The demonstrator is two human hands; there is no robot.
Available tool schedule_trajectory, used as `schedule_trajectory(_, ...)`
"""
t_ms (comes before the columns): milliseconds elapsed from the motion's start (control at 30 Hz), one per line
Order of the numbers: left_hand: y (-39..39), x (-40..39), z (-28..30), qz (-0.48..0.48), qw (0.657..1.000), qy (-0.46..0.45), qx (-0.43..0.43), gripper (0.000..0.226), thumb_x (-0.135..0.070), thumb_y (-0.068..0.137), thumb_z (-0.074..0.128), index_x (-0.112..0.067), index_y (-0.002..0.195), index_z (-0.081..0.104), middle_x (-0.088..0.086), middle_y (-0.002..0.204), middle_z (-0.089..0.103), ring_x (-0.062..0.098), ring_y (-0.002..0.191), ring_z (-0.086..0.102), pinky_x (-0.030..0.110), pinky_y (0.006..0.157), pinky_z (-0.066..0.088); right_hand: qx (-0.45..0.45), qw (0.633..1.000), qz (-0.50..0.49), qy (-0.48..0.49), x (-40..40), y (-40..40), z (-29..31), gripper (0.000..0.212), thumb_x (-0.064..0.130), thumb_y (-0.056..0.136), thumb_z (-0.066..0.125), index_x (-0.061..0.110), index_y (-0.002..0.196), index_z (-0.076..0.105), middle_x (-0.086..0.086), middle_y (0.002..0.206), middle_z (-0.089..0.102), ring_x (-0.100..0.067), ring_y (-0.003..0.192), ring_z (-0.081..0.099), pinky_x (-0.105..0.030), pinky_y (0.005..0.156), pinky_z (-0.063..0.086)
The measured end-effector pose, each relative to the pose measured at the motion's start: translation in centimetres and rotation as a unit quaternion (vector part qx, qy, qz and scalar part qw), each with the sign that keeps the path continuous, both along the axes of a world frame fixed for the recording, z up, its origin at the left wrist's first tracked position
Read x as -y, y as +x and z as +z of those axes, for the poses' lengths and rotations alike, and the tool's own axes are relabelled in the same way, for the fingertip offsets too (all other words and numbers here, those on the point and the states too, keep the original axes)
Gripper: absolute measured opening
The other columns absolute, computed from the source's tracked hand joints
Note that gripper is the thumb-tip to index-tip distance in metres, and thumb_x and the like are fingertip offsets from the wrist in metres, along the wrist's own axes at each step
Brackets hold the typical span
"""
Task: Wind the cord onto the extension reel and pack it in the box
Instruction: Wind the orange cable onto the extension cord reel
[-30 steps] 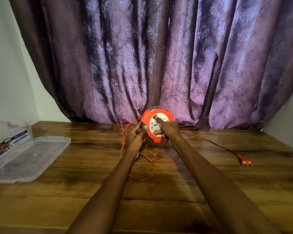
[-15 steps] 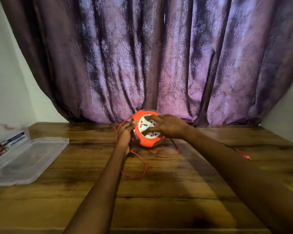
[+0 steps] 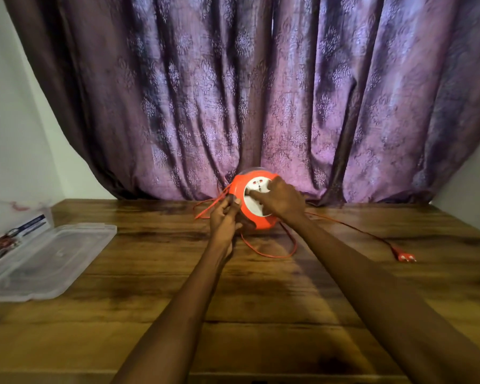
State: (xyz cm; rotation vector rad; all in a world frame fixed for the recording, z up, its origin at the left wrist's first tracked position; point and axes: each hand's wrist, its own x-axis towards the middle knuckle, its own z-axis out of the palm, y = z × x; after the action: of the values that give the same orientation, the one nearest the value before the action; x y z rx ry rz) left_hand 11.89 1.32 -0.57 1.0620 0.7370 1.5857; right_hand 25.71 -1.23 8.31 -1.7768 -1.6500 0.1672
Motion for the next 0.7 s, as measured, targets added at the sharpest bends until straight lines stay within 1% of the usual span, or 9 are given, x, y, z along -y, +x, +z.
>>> schedule_trajectory(67, 0.1, -0.2, -0.2, -0.001, 1.000, -0.015, 0.016, 0.033, -0.034, 0.084, 0.073, -0.021, 0.115, 0.070, 0.005, 0.096, 0.069, 0.023, 0.082, 0.054, 0.039, 0.068, 0.046, -0.246, 0.968, 0.034, -0.047, -1.0, -0.1, -0.6, 0.075, 0.076, 0.056, 0.072, 0.007, 0.087, 0.070, -0.011, 0.069, 0.075, -0.024, 0.068, 0.073, -0.041, 0.072, 0.058)
schedule_trajectory(100, 0.1, -0.3, -0.3, 0.003, 1.000, -0.016, 0.021, 0.038, -0.036, 0.082, 0.074, -0.020, 0.116, 0.070, 0.006, 0.100, 0.069, 0.023, 0.084, 0.054, 0.039, 0.070, 0.045, -0.315, 0.946, 0.039, -0.061, -1.4, -0.1, -1.1, 0.068, 0.071, 0.060, 0.075, 0.006, 0.082, 0.069, -0.013, 0.064, 0.073, -0.020, 0.053, 0.068, -0.035, 0.059, 0.055)
schedule_trajectory(133, 0.0, -0.4, -0.4, 0.008, 1.000, -0.014, 0.022, 0.041, -0.037, 0.081, 0.074, -0.019, 0.117, 0.070, 0.007, 0.102, 0.070, 0.024, 0.086, 0.056, 0.041, 0.072, 0.046, -0.345, 0.936, 0.044, -0.061, -1.7, -0.2, -1.5, 0.059, 0.063, 0.068, 0.076, 0.006, 0.080, 0.067, -0.015, 0.063, 0.073, -0.016, 0.041, 0.059, -0.028, 0.048, 0.047)
schedule_trajectory(200, -0.4, -0.7, -0.6, 0.024, 0.999, -0.023, 0.021, 0.042, -0.031, 0.085, 0.072, -0.012, 0.122, 0.067, 0.009, 0.103, 0.071, 0.025, 0.088, 0.060, 0.045, 0.076, 0.049, -0.335, 0.938, 0.059, -0.059, -2.2, -0.3, -2.3, 0.042, 0.049, 0.083, 0.072, 0.007, 0.076, 0.065, -0.014, 0.064, 0.073, -0.013, 0.031, 0.047, -0.023, 0.041, 0.039)
schedule_trajectory(300, -1.1, -1.1, -0.4, 0.054, 0.998, -0.030, 0.021, 0.030, -0.017, 0.095, 0.064, -0.004, 0.122, 0.065, -0.005, 0.078, 0.070, 0.008, 0.065, 0.061, 0.030, 0.058, 0.055, -0.168, 0.985, 0.043, -0.023, -2.3, 0.1, -2.4, 0.038, 0.053, 0.080, 0.063, 0.016, 0.076, 0.071, -0.003, 0.068, 0.075, -0.020, 0.059, 0.068, -0.035, 0.066, 0.056)
schedule_trajectory(400, -1.7, -1.5, -0.1, 0.061, 0.997, -0.048, 0.020, 0.035, -0.015, 0.096, 0.061, -0.004, 0.129, 0.062, -0.011, 0.075, 0.067, -0.004, 0.056, 0.057, 0.020, 0.047, 0.048, 0.114, 0.988, 0.034, 0.099, -1.4, 1.2, -2.2, 0.022, 0.042, 0.085, 0.063, 0.029, 0.101, 0.068, -0.001, 0.105, 0.073, -0.029, 0.095, 0.068, -0.037, 0.077, 0.052)
schedule_trajectory(533, -2.1, -1.7, 0.1, 0.055, 0.997, -0.052, 0.021, 0.036, -0.015, 0.096, 0.061, -0.002, 0.130, 0.061, -0.006, 0.081, 0.069, -0.003, 0.055, 0.060, 0.018, 0.045, 0.049, 0.407, 0.869, 0.216, 0.181, -1.2, 3.4, -1.6, 0.044, 0.017, 0.085, 0.064, 0.036, 0.124, 0.060, -0.001, 0.133, 0.052, -0.029, 0.108, 0.061, -0.036, 0.064, 0.048)
schedule_trajectory(600, -2.4, -1.8, 0.2, 0.048, 0.998, -0.044, 0.014, 0.035, -0.013, 0.096, 0.060, 0.004, 0.127, 0.061, -0.011, 0.071, 0.072, -0.001, 0.054, 0.061, 0.018, 0.047, 0.050, 0.472, 0.823, 0.242, 0.202, -1.3, 4.0, -0.9, 0.046, 0.016, 0.086, 0.056, 0.037, 0.127, 0.060, -0.004, 0.137, 0.053, -0.030, 0.107, 0.061, -0.036, 0.062, 0.050)
schedule_trajectory(700, -2.8, -1.7, 0.2, 0.023, 0.999, -0.030, 0.005, 0.029, -0.008, 0.096, 0.059, 0.006, 0.121, 0.063, -0.010, 0.072, 0.074, 0.000, 0.061, 0.064, 0.019, 0.058, 0.054, 0.548, 0.772, 0.267, 0.181, -0.7, 3.9, 0.2, 0.051, 0.017, 0.090, 0.059, 0.045, 0.132, 0.052, -0.005, 0.148, 0.044, -0.028, 0.114, 0.060, -0.038, 0.072, 0.054)
